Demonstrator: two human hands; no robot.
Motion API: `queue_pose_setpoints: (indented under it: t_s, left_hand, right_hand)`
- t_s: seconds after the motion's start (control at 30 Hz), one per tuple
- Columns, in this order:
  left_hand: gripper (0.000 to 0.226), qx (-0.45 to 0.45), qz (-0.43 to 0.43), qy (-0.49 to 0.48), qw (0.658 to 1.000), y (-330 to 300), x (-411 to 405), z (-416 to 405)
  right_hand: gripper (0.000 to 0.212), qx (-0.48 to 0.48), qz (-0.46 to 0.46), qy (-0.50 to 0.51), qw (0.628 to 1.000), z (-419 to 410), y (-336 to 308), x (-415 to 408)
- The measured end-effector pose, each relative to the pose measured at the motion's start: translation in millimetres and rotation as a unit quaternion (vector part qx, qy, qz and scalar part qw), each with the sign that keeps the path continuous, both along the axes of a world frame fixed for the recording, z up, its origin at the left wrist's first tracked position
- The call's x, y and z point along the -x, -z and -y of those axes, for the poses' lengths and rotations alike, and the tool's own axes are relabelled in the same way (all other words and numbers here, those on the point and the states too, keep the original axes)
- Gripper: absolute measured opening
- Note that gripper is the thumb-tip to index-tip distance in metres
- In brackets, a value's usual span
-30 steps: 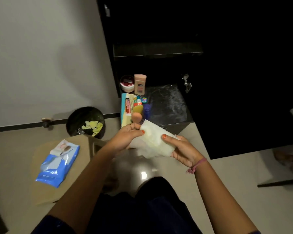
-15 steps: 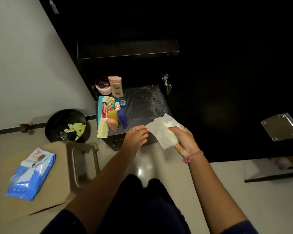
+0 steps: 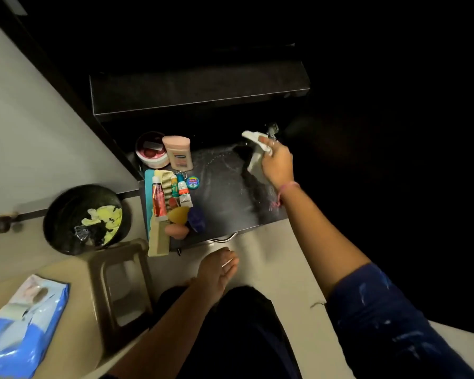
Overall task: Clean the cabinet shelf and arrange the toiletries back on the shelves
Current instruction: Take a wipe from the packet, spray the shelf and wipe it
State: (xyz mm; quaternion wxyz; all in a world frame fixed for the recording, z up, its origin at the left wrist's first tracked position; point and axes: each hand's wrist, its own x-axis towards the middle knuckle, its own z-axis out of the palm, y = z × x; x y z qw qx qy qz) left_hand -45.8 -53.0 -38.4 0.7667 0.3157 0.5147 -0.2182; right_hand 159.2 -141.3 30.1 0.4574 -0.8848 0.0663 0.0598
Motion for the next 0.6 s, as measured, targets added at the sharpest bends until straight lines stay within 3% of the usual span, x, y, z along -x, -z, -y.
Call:
queue_pose_setpoints:
  t_s: [0.1,0.23,0.33,0.43,0.6]
  left_hand:
    - [0.022,-0.015,-0.027,0.028,0.999,12.5,-11.2,-1.2]
    - [0.031,-0.018,-0.047,0.035,0.998,40.8,-27.2,1.8]
    - [0.036,0.006,-0.048,0.016,0.999,54.8,-39.5,5.1]
    - [0.037,0.031,-0.054,-0.007,0.998,61.8,-45.2,6.3]
    - [0.036,0.050,-0.044,-0.027,0.997,59.9,-40.2,5.8]
  right_hand:
    - [0.038,0.218,0.083,-0.120,0.965,-21.0,12.1,-44.6]
    - [0.038,0.403,-0.007,-0.247,0.881,-36.2,53.6,-84.1]
    - [0.052,0.434,-0.053,-0.320,0.841,-25.5,92.3,-96.8]
    - [0.074,0.414,-0.052,-0.309,0.855,-14.7,104.5,-89.3]
    - [0.069,0.405,0.006,-0.263,0.876,-2.5,109.9,-48.7]
